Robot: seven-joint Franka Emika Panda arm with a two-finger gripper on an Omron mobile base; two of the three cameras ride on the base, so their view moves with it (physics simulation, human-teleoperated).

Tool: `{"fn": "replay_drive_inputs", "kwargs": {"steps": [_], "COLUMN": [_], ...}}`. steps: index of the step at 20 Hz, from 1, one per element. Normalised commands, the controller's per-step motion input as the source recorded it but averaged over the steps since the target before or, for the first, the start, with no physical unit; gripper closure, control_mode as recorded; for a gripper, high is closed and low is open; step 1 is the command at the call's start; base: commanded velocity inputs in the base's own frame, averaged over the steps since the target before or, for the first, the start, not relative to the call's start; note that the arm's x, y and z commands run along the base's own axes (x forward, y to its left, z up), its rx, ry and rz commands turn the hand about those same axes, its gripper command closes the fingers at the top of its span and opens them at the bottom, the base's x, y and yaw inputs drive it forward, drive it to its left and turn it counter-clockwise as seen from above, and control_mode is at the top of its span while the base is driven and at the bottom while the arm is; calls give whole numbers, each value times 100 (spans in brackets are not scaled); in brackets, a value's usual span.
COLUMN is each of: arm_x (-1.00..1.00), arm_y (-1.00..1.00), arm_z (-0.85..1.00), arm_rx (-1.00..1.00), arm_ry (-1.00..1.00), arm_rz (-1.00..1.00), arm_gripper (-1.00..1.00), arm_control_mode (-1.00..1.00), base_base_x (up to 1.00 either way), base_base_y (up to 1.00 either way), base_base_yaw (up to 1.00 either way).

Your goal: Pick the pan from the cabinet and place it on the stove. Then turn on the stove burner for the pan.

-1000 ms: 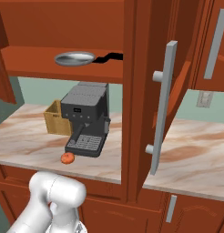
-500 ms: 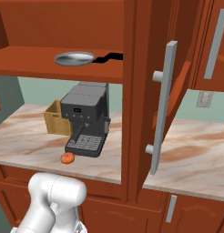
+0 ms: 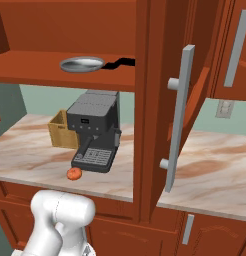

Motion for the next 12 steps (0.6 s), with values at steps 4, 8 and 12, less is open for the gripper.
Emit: {"fn": "replay_drive_inputs", "kwargs": {"steps": [4,8,12], "arm_x": [-28,-8,3], "arm_y": [-80,-96,-94], "arm_z": [1,-3,-17], "arm_rx": [22,25,29], "arm_ry": [0,0,4], "arm_rz": [5,9,14], "arm_gripper": [-100,-100,-100], "arm_control_mode": [-100,-100,-100], "base_base_x": [0,0,0], "base_base_y": [0,0,0], "base_base_yaw": [0,0,0]}}
